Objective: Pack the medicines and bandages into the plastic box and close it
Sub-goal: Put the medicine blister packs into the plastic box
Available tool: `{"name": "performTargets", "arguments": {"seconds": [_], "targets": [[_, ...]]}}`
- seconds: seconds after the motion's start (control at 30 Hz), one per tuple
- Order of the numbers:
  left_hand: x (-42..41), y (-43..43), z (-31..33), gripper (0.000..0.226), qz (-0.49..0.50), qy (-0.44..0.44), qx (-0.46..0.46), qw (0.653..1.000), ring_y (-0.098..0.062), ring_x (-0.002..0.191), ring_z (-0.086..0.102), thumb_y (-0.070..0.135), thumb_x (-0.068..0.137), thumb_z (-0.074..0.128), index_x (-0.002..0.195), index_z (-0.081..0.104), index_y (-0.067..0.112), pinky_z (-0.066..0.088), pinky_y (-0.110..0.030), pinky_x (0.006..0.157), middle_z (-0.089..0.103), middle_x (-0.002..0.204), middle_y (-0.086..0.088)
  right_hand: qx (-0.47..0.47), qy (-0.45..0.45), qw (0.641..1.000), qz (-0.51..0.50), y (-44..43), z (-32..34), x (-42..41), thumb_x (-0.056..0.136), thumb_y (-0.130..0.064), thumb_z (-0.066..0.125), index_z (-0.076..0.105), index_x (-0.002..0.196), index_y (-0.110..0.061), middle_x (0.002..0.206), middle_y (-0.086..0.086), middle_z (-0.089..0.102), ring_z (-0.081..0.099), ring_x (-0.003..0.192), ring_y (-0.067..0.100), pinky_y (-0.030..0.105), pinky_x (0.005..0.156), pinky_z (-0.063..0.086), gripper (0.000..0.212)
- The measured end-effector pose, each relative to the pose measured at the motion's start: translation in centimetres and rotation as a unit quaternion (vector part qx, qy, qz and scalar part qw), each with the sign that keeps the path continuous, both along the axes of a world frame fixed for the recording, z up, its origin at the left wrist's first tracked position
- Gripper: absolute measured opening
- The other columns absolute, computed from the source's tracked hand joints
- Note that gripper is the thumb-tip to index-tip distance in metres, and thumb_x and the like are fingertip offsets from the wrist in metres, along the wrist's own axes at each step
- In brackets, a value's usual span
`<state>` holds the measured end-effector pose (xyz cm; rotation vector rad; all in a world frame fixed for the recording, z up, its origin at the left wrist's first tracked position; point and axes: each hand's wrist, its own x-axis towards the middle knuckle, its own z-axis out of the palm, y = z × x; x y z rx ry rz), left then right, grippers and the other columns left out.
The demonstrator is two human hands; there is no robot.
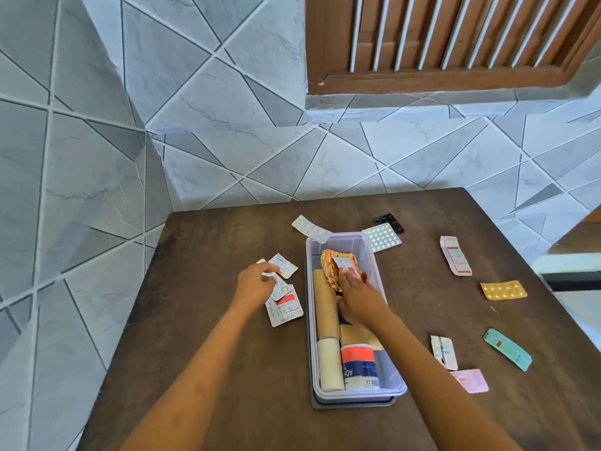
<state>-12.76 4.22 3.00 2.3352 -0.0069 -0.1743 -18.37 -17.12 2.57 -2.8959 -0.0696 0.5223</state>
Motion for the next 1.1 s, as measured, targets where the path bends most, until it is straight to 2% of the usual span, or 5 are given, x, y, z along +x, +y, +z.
{"name": "performTargets", "arguments": {"seconds": [0.23, 0.47, 0.67, 0.83, 1.1], "targets": [[-0.1, 1.2, 0.0, 0.03, 0.049, 0.003, 0.003, 0.999, -0.025, 0.104, 0.064, -0.001, 0.085, 0.053, 0.11, 0.068, 0.007, 0.045, -0.023, 0.083, 0.066, 0.121, -0.012, -0.022, 0.01, 0.999, -0.048, 0.7, -0.8, 0.3, 0.098, -0.039, 0.022, 0.004, 0.146, -0.005, 0.157, 0.016, 0.005, 0.005, 0.146, 0.028, 0.04, 0.12, 0.003, 0.061], [1.4, 3.0, -1.0, 0.039, 0.028, 0.044, 0.117, 0.992, -0.029, 0.118, 0.053, 0.017, 0.084, 0.056, 0.123, 0.057, 0.019, 0.046, -0.037, 0.093, 0.057, 0.129, -0.009, 0.11, -0.163, 0.98, -0.002, 5.5, 3.1, 0.8, 0.093, -0.023, 0.046, 0.039, 0.135, -0.012, 0.142, 0.009, 0.046, 0.045, 0.128, 0.025, 0.035, 0.107, 0.037, 0.045], [4.3, 2.3, -1.9, 0.079, -0.096, 0.087, 0.182, 0.975, -0.031, 0.143, 0.02, 0.024, 0.082, 0.066, 0.147, 0.021, 0.024, 0.025, -0.04, 0.115, 0.02, 0.156, -0.012, -0.055, -0.087, 0.987, 0.12, 10.1, 1.1, 2.5, 0.086, -0.035, 0.057, 0.034, 0.136, -0.003, 0.145, 0.016, 0.041, 0.027, 0.139, 0.031, 0.039, 0.118, 0.014, 0.063], [5.4, 2.5, -3.4, 0.072, -0.093, 0.088, 0.176, 0.976, -0.032, 0.132, 0.037, 0.021, 0.079, 0.069, 0.142, 0.034, 0.02, 0.035, -0.039, 0.108, 0.039, 0.144, -0.013, -0.117, -0.063, 0.984, 0.119, 11.4, 0.0, 3.1, 0.088, -0.032, 0.056, 0.027, 0.138, -0.001, 0.14, 0.021, 0.041, 0.035, 0.132, 0.036, 0.042, 0.115, 0.015, 0.065], [4.3, 5.0, -3.7, 0.034, 0.075, 0.045, 0.035, 0.996, -0.027, 0.106, 0.06, 0.001, 0.075, 0.066, 0.107, 0.062, 0.011, 0.045, -0.028, 0.085, 0.064, 0.116, -0.012, -0.143, -0.034, 0.988, 0.054, 13.0, -1.2, 4.4, 0.081, -0.031, 0.065, 0.021, 0.138, 0.007, 0.136, 0.022, 0.046, 0.044, 0.123, 0.035, 0.038, 0.103, 0.033, 0.082]]}}
